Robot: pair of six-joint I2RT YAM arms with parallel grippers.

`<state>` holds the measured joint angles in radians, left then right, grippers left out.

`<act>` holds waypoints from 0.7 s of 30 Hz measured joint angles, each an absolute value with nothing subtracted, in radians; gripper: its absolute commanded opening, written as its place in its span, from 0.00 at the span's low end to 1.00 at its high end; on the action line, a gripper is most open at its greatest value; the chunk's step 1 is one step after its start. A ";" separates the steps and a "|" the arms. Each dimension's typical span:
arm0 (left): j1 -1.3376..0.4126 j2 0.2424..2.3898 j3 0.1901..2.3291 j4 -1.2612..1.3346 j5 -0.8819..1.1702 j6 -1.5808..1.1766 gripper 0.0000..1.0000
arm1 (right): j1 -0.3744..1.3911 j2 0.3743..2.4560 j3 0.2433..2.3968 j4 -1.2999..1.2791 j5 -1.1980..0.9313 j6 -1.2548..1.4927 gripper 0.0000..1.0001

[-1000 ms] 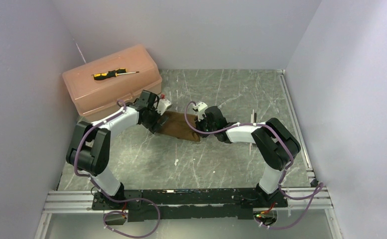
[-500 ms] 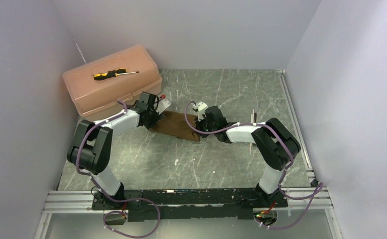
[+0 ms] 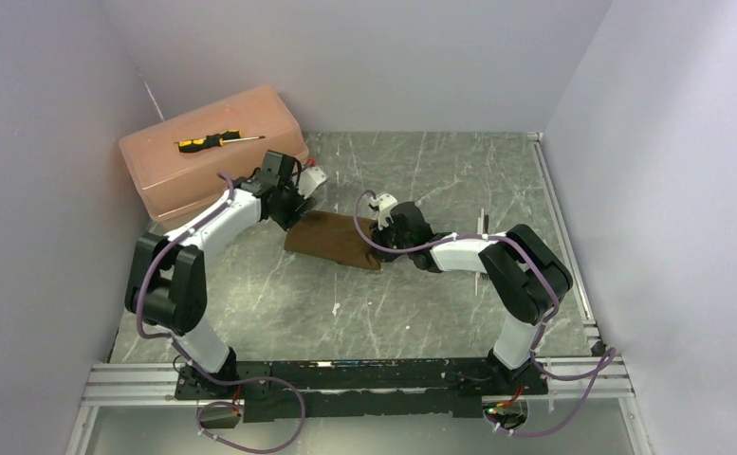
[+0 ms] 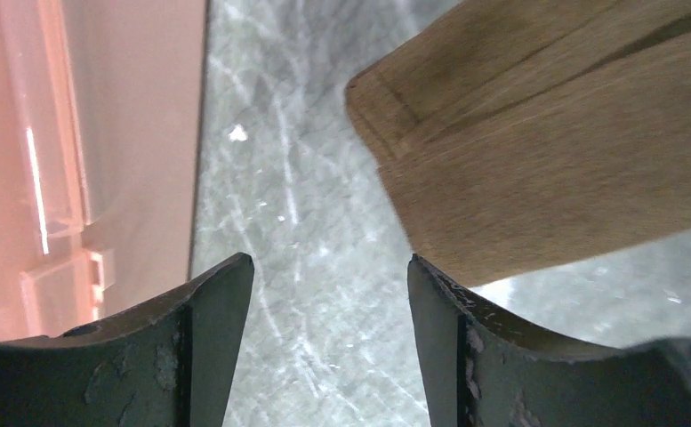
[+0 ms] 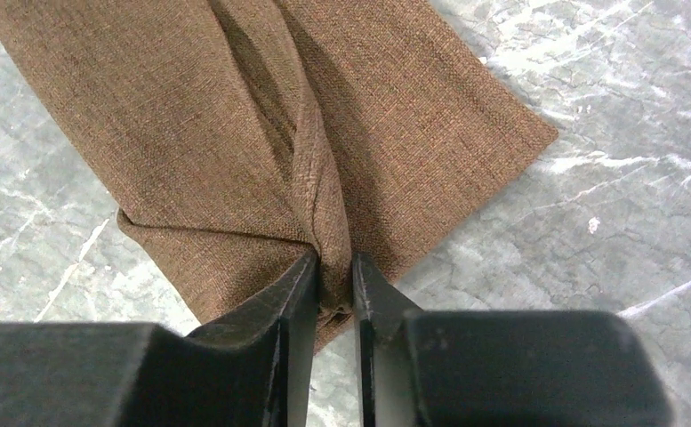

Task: Fold the napkin into a case and place the utensils inside
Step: Fold the lower triangle-folded napkin at the center of the board, then rotate the 2/3-rectangle-folded napkin at the center of the board.

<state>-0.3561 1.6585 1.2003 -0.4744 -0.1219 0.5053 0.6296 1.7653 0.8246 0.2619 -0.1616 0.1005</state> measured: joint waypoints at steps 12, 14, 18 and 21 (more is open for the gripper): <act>-0.387 1.765 1.143 -0.521 -0.004 0.476 0.64 | 0.607 1.683 0.824 0.225 -0.166 0.162 0.38; -0.387 1.800 1.144 -0.507 -0.007 0.473 0.64 | 0.598 1.658 0.824 0.221 -0.166 0.162 0.40; -0.388 1.806 1.160 -0.474 -0.021 0.473 0.64 | 0.583 1.639 0.830 0.205 -0.166 0.159 0.46; -0.388 1.810 1.161 -0.468 -0.025 0.473 0.65 | 0.581 1.643 0.847 0.178 -0.165 0.153 0.47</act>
<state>-0.3878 1.8095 1.1606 -0.4683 -0.0246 0.4728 0.5808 1.6428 0.8474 0.1783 -0.1646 0.1528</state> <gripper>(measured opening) 0.642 0.458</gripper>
